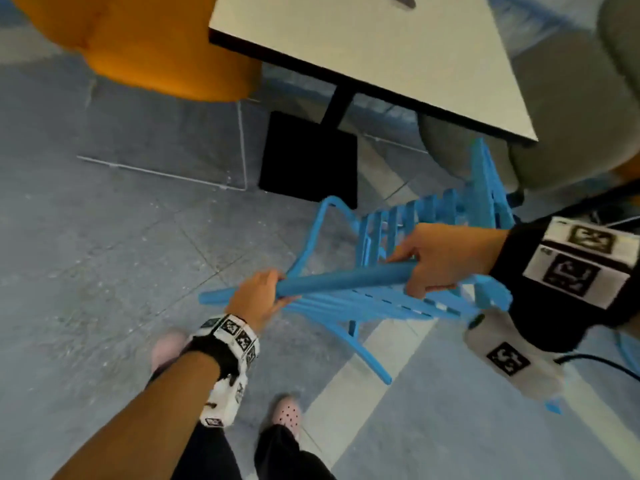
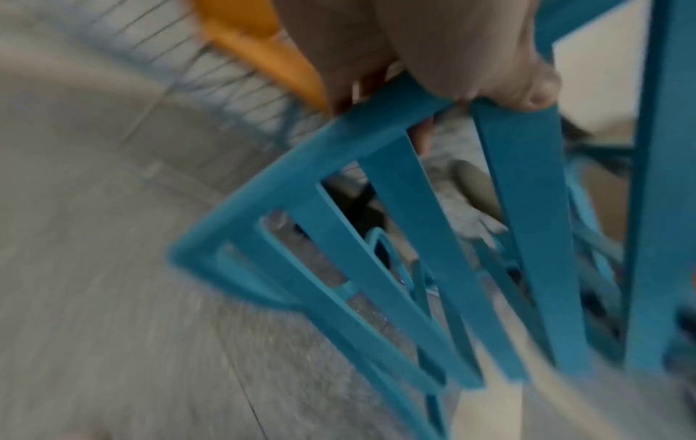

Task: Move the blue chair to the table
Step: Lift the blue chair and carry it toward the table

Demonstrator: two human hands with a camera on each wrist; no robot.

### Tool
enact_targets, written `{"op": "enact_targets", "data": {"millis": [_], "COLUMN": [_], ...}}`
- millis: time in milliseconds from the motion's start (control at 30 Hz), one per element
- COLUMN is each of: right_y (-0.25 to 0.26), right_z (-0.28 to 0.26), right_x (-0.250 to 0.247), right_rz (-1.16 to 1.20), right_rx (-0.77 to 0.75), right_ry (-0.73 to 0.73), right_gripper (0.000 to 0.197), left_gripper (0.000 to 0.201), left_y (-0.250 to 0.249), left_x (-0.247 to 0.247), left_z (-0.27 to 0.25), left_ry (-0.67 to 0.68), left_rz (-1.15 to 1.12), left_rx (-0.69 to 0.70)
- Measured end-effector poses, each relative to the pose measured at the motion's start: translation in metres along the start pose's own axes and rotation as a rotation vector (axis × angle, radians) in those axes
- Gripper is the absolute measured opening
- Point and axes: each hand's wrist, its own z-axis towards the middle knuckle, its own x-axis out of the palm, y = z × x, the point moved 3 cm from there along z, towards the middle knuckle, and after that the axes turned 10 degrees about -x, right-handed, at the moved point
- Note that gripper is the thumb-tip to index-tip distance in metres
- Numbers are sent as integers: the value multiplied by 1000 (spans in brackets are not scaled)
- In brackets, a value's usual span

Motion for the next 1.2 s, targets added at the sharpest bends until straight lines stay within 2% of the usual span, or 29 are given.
{"op": "enact_targets", "data": {"millis": [67, 133, 267, 367, 467, 533, 633, 767, 833, 933, 1133, 1200], "right_y": [-40, -81, -155, -196, -226, -240, -254, -264, -269, -284, -293, -289], "right_z": [-51, -98, -175, -214, -241, -252, -264, -272, -266, -266, -267, -265], "right_x": [18, 34, 76, 124, 188, 238, 314, 389, 405, 419, 423, 423], "right_rz": [49, 160, 343, 453, 497, 548, 652, 752, 765, 720, 660, 551], "right_rx": [-23, -26, 51, 137, 247, 334, 476, 561, 544, 560, 504, 536], "right_ry": [-51, -151, -288, -354, -377, -374, -402, -460, -485, -517, -500, -506], "right_gripper": [27, 36, 51, 49, 31, 28, 26, 20, 24, 41, 42, 39], "left_gripper": [37, 33, 25, 29, 40, 48, 58, 67, 73, 85, 74, 66], "left_y": [-45, -92, -177, -231, -263, -274, -298, -319, -313, -311, -314, -312], "left_x": [11, 19, 35, 56, 78, 93, 124, 177, 189, 204, 210, 211], "left_z": [-19, -37, -60, -74, -77, -73, -86, -115, -119, -128, -136, -138], "left_ry": [25, 14, -91, -6, 74, 63, 43, 94, 83, 113, 67, 49], "left_rz": [140, 251, 403, 444, 457, 619, 929, 1073, 1072, 1023, 959, 969], "left_rx": [110, 225, 521, 579, 593, 558, 678, 774, 754, 688, 676, 678]}}
